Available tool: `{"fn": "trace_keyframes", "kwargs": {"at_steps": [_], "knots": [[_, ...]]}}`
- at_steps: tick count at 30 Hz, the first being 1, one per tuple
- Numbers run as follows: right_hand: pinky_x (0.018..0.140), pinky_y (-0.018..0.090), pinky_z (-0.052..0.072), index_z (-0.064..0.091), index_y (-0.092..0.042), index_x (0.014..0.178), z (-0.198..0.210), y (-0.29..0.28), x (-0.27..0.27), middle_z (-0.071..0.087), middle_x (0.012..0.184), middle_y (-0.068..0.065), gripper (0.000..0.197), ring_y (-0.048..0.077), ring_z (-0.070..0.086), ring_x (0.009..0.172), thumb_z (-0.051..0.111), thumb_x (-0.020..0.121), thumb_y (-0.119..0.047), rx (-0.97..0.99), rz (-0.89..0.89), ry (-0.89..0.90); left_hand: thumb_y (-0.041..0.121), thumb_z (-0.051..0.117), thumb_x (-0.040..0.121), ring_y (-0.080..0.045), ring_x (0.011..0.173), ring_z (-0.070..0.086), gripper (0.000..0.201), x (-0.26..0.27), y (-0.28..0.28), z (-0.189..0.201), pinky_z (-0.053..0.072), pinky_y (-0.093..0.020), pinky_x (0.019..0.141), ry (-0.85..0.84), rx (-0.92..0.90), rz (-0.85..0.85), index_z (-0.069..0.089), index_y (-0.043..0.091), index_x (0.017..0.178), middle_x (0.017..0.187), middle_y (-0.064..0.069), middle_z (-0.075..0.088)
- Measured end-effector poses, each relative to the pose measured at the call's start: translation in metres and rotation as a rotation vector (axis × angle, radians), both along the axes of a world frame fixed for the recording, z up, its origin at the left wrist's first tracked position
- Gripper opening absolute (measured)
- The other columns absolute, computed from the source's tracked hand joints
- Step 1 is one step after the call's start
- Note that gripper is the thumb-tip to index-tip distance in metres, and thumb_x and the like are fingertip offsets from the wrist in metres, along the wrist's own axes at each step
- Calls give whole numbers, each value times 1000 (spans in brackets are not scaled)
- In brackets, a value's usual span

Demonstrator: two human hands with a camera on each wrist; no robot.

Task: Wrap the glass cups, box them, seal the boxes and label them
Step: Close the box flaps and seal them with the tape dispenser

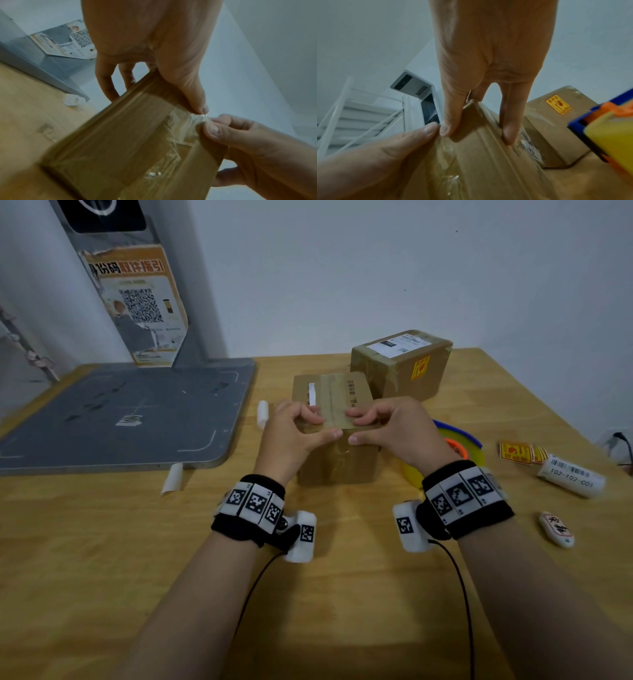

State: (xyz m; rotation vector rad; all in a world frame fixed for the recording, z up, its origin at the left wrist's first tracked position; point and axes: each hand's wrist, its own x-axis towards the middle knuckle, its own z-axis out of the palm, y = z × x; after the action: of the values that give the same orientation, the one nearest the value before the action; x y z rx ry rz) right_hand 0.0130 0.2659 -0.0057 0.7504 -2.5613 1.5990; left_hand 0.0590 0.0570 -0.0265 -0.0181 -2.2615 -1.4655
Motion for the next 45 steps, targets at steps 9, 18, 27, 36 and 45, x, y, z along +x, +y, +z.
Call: {"fn": "trace_keyframes", "kwargs": {"at_steps": [9,18,27,36,45], "knots": [[70,27,62,81,-17,95,2,12,-5,77,111,-19,22,-2,70,106,90,76,-14,-60,55,-168,15,85,77,-1,122,59,31,6,-32,-6,49,-38,110,-3,16,-196,80,18,108,126,9,70],[87,42,63,79,-13,112,-4,27,0,73,125,-16,27,7,69,116,80,86,-7,-223,69,-303,25,59,100,-2,142,44,29,10,-42,-12,43,-52,115,-65,205,-285,73,20,126,145,22,57],[87,40,63,75,2,111,4,2,30,76,119,5,18,22,73,111,68,96,-5,-241,219,-307,29,59,102,-13,123,60,22,15,-49,43,50,-41,103,-267,107,47,78,28,111,128,17,69],[97,45,56,77,-34,108,24,-11,-13,75,109,-10,14,12,66,109,66,99,-32,-17,-107,87,37,82,80,-28,154,6,80,24,16,60,6,-55,124,-510,-556,-16,44,42,150,163,-2,28],[106,31,42,70,-33,132,18,-21,-19,67,130,-15,35,13,55,132,60,101,-47,314,17,9,4,79,82,-18,150,29,75,22,-20,66,31,-33,114,-502,-518,-275,56,44,141,166,11,27]]}}
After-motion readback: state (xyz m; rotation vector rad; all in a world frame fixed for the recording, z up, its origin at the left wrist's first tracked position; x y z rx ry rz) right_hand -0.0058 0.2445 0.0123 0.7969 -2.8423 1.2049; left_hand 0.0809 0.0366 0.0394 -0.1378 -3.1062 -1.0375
